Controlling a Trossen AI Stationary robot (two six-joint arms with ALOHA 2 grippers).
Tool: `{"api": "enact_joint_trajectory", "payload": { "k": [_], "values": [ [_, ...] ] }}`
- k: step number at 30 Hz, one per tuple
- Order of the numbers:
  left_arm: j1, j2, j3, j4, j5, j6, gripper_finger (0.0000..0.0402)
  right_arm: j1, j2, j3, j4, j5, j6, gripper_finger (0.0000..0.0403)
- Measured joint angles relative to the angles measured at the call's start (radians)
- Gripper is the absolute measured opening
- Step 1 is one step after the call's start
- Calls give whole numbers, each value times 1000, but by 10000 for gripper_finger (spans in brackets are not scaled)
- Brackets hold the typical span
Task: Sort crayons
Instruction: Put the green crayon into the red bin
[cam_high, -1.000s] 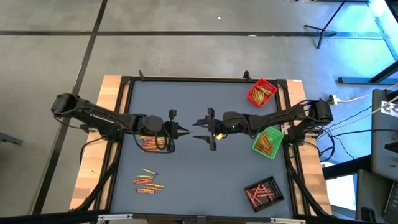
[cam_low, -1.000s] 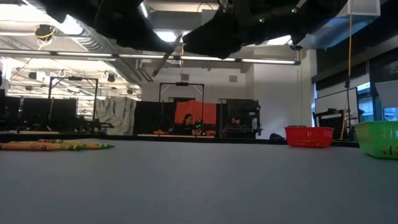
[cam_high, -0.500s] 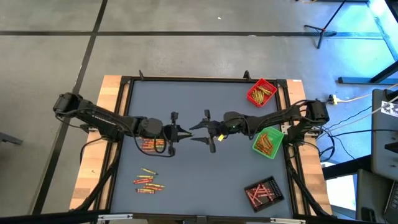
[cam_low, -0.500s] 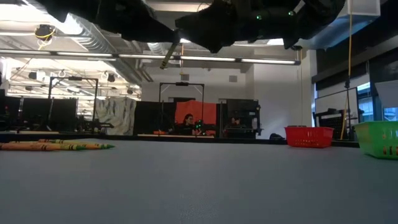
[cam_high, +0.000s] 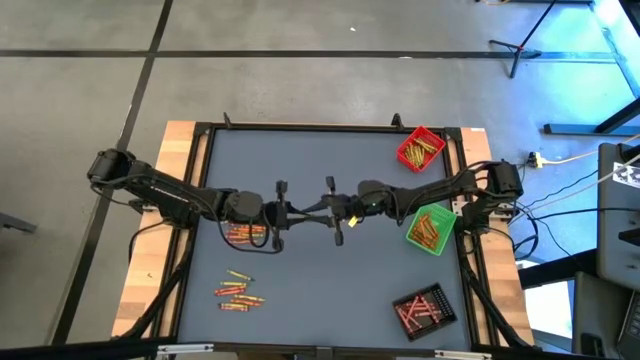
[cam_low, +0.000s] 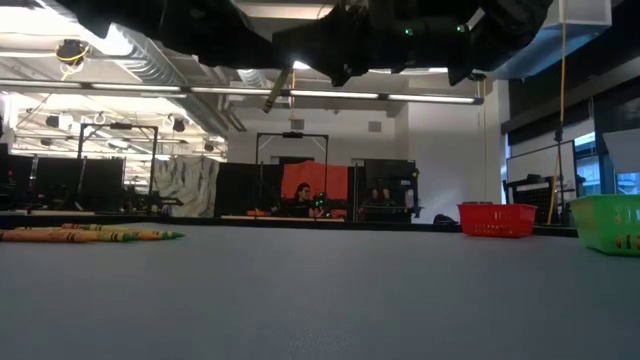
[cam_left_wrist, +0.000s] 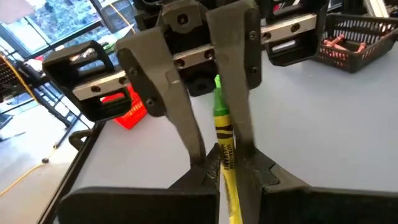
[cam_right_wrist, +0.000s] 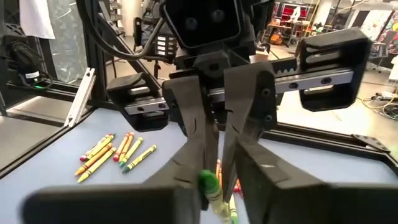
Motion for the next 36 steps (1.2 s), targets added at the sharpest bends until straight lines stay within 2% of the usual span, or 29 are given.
{"api": "enact_joint_trajectory", "payload": {
  "k": [4, 9, 15, 20, 24, 28, 32, 36],
  "values": [
    [1, 0, -1, 0, 0, -5, 11, 0, 0, 0, 1, -5, -8, 13],
    [1, 0, 0, 2, 5, -3, 19, 0, 0, 0, -3, -6, -11, 25],
    [0, 0, 0, -9, 6, 1, 41, 0, 0, 0, -8, -4, -21, 10],
    [-14, -81, 0, -112, -5, -26, 90, 0, 0, 2, -34, 14, -21, 26],
    [-39, -173, 2, -272, -9, -78, 122, 0, 2, 0, -74, 56, -27, 15],
    [-63, -270, 2, -458, -111, -111, 129, 0, 1, 0, -103, 106, -55, 10],
    [-69, -348, 2, -609, -245, -180, 126, 0, -4, 0, -162, 201, -72, 26],
    [-69, -422, -49, -601, -259, -180, 125, 0, -45, 0, -240, 263, -78, 23]
  ]
}}
